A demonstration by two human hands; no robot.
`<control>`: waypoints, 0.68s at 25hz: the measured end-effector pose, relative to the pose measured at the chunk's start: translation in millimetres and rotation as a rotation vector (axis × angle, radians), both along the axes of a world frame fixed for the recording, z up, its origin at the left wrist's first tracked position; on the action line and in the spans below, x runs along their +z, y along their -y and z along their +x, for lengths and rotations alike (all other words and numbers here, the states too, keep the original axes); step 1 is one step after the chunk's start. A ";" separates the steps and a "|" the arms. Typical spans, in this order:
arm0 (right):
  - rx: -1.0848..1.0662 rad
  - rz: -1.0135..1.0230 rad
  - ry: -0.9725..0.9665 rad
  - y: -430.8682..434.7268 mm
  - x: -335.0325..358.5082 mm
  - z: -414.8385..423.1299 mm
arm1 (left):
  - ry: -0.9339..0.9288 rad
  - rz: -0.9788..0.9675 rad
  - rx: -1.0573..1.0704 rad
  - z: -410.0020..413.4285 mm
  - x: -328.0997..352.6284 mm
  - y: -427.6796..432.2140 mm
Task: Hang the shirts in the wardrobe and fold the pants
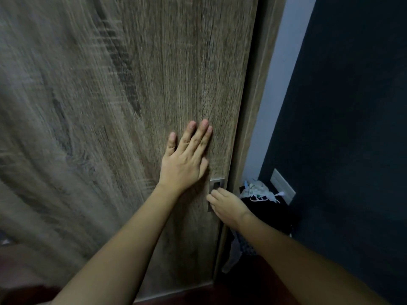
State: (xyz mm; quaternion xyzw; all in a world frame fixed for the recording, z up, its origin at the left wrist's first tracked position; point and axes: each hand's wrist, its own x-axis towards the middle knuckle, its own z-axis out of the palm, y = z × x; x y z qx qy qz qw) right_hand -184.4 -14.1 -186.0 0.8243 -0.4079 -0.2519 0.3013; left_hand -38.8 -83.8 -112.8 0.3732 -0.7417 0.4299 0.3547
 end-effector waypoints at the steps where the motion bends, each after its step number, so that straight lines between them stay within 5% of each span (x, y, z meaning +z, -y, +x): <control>1: -0.005 0.004 -0.003 0.0 0.9 -2.0 | 0.001 0.008 0.005 -2.6 0.0 -0.2; 11: -0.034 0.057 0.023 -3.9 12.4 -10.8 | 0.003 0.072 0.025 -21.9 -3.5 -7.2; 17: -0.162 0.160 0.248 -33.9 35.8 1.4 | 0.021 0.138 -0.008 9.4 7.8 -35.0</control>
